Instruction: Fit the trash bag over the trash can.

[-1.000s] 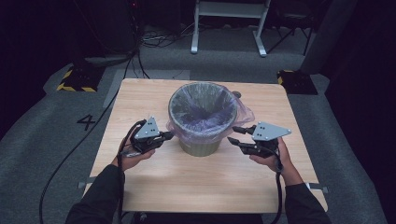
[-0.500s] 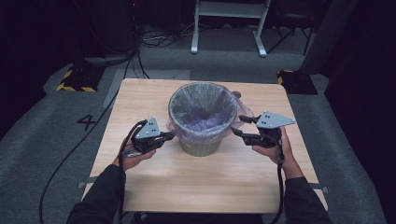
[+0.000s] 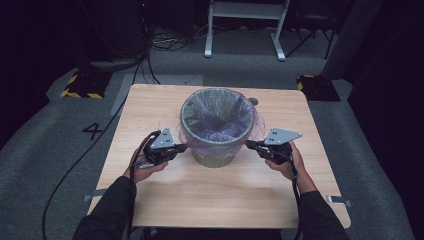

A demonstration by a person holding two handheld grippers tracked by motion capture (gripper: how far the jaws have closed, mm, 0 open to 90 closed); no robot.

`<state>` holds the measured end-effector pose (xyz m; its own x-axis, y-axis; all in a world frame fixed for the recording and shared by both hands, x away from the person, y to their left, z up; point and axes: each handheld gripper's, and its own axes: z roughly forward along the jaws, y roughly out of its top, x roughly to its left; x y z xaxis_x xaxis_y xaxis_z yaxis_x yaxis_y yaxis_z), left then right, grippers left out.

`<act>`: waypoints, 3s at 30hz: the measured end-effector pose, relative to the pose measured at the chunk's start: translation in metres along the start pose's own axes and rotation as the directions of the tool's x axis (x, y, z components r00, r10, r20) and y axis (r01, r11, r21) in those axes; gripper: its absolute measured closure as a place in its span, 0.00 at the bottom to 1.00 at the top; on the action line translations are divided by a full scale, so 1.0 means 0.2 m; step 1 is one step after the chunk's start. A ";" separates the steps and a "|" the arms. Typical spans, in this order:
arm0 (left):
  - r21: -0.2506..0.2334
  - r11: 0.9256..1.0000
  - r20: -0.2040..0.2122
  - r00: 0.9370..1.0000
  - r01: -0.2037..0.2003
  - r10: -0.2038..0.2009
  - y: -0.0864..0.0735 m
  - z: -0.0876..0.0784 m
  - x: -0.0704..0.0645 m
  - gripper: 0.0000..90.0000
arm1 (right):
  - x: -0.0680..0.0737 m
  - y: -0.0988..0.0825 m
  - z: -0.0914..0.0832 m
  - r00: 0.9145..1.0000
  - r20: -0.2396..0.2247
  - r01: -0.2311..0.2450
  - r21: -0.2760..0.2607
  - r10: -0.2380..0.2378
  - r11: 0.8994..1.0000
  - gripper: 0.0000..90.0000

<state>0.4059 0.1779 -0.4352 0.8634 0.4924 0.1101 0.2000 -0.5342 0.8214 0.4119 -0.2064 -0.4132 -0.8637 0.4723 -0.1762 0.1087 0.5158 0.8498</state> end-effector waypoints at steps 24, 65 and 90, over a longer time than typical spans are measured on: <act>-0.053 0.984 -0.077 0.982 0.171 -0.174 -0.14 -0.16 -0.07 0.18 | -0.06 -0.16 0.02 0.989 0.067 -0.133 -0.011 0.134 0.991 0.87; 0.179 0.963 -0.070 0.979 0.201 -0.192 -0.45 -0.07 -0.18 0.17 | 0.00 0.20 -0.32 0.980 0.144 -0.114 -0.163 0.138 0.980 0.22; 0.179 0.963 -0.071 0.979 0.202 -0.193 -0.45 -0.07 -0.18 0.17 | -0.09 0.44 -0.22 0.980 0.151 -0.107 -0.141 0.128 0.984 0.22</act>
<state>0.3499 0.2181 -0.5044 0.7737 0.6335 -0.0109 0.4501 -0.5374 0.7132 0.4162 -0.2005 -0.3137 -0.7584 0.6369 -0.1386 0.1303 0.3565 0.9252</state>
